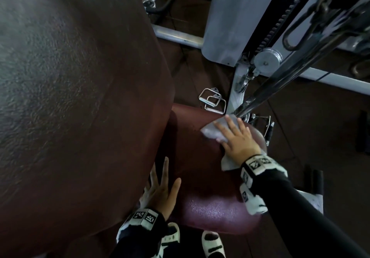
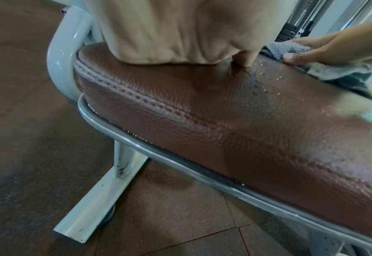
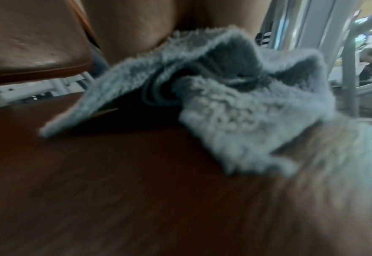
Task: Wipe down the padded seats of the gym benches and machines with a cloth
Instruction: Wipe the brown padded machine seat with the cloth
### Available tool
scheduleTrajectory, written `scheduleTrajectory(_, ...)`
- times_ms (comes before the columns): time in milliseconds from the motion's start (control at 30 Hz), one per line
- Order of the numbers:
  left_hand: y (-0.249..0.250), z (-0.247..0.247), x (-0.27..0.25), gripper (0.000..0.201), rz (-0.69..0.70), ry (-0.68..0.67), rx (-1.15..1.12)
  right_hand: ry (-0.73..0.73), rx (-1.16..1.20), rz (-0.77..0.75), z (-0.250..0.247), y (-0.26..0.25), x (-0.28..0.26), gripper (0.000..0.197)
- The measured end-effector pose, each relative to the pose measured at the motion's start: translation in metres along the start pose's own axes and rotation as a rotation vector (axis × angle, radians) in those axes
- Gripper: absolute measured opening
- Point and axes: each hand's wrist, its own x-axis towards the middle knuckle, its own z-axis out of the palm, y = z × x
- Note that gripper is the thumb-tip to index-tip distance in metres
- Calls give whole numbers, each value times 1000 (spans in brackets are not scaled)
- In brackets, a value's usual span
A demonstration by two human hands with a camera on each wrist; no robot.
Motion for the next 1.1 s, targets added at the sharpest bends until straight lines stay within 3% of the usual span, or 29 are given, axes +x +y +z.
scheduleTrajectory(133,2,-1,-2,69,-16,12,8,71,138,72,2,41,2,74)
scheduleTrajectory(200,2,-1,-1,70,-25,4,15,107,185,53,12,55,-15,70)
scheduleTrajectory(300,6,-4,-3,70,-43,-11,45,252,218,-71,19,62,-49,61)
scheduleTrajectory(400,10,-6,-4,70,-67,-1,60,362,177,-321,21,60,-79,54)
scheduleTrajectory(467,10,-5,-6,70,-88,5,62,323,156,-426,28,65,-88,49)
scheduleTrajectory(567,16,4,-13,70,-125,101,53,149,59,-443,34,77,-86,54)
scheduleTrajectory(667,32,22,-26,71,-292,210,-71,53,-95,-517,31,82,-78,60)
scheduleTrajectory(767,43,37,-27,83,-420,274,-207,65,-158,-605,22,70,-68,60)
scheduleTrajectory(900,43,42,-20,78,-452,317,-250,96,-138,-709,11,27,-48,58)
scheduleTrajectory(1100,39,41,-18,72,-473,272,-266,-98,-131,-736,-3,-69,18,74)
